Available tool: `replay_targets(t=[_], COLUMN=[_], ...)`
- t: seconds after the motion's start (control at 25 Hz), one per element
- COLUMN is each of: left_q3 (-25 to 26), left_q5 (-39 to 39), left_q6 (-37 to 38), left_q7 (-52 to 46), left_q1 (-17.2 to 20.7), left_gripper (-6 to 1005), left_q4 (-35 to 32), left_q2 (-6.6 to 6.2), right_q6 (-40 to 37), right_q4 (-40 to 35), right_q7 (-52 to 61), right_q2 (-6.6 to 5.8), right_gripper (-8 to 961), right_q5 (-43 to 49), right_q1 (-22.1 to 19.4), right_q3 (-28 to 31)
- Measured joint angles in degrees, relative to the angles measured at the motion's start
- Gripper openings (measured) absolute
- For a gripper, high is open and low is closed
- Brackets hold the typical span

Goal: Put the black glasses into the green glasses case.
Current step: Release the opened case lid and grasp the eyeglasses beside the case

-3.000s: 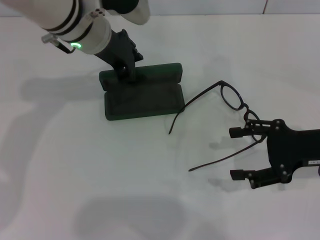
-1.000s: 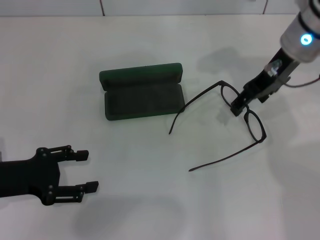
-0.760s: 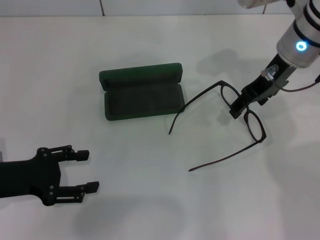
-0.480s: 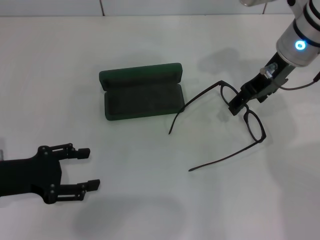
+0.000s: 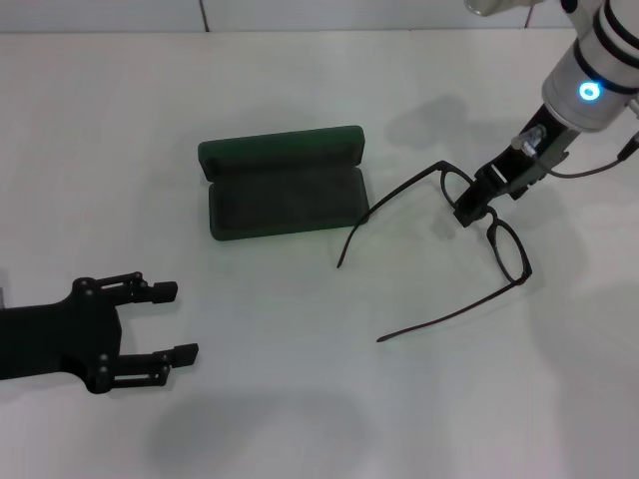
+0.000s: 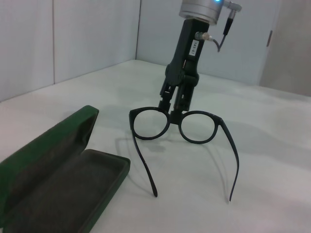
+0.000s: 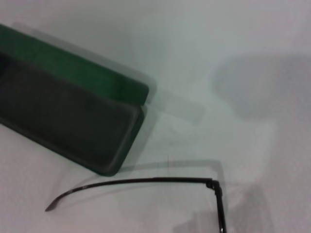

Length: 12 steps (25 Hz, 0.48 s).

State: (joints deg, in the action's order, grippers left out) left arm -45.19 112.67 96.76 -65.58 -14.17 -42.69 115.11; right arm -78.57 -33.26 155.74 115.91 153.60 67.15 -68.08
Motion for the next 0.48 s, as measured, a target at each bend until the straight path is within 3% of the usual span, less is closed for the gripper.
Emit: replay_targets(t=[0.4,0.48], left_q3=[0.0,0.0], left_q5=[0.0,0.1], left_q6=[-0.3,-0.3], left_q7=[0.0,0.0], left_q1=[-0.7,-0.8], left_gripper=[787,786], left_q4=[-0.3,-0.2], left_q2=[0.06,0.06], right_q6=[0.6,0.6], right_q4=[0.6,0.6], right_q7=[2.8,2.8], right_q2=[0.32,0.32], right_gripper=[766,635], right_q5=[-0.1,-0.2], right_q1=[0.6,0.6], right_q3=[-3.1,-3.2])
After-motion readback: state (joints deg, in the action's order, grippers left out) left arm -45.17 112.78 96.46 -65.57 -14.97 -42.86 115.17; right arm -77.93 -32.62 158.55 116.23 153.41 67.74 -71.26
